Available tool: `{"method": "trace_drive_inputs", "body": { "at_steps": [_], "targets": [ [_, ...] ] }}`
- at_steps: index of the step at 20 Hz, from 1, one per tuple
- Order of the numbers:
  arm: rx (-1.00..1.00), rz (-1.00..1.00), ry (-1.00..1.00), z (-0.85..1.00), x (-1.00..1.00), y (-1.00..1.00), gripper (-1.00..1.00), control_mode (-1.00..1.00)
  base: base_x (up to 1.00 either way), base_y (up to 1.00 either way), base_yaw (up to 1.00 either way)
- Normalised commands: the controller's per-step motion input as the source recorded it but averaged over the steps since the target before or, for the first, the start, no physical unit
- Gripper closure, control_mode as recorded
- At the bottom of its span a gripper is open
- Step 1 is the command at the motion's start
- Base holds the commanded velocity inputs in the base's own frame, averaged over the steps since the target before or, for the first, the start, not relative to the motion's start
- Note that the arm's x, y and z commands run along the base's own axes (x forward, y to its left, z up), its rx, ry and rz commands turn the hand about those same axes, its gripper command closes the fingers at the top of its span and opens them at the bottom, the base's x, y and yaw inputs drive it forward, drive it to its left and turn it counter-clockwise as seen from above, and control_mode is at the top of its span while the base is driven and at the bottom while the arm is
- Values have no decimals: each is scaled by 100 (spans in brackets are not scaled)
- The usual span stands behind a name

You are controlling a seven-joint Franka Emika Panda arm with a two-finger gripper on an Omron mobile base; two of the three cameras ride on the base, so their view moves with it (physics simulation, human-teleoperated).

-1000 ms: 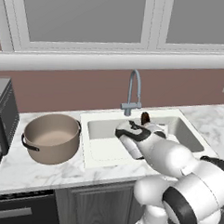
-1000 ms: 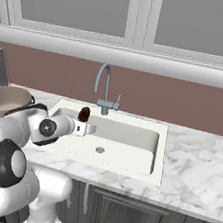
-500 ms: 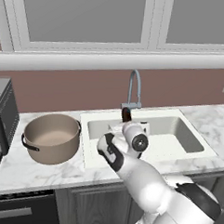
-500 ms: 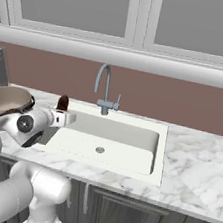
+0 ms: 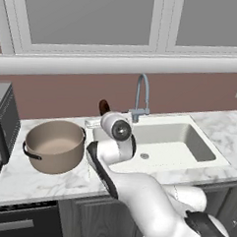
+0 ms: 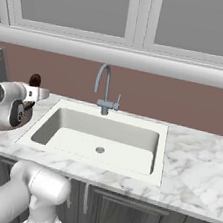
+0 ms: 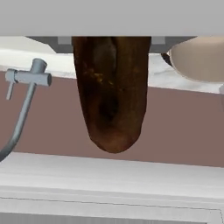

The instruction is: Dump the sweet potato from the pot into the sink. Then turn on the water and wash the sweet potato. Then turn off the water and put the sweet potato back in the pot.

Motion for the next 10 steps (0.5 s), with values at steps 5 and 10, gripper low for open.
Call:
{"method": "trace_drive_inputs", "body": {
  "at_steps": [5,10],
  "targets": [
    [4,23,14,41,7,78,100,-100,0,0,0],
    [5,23,10,-11,1,41,100,-100,0,0,0]
  ]
}}
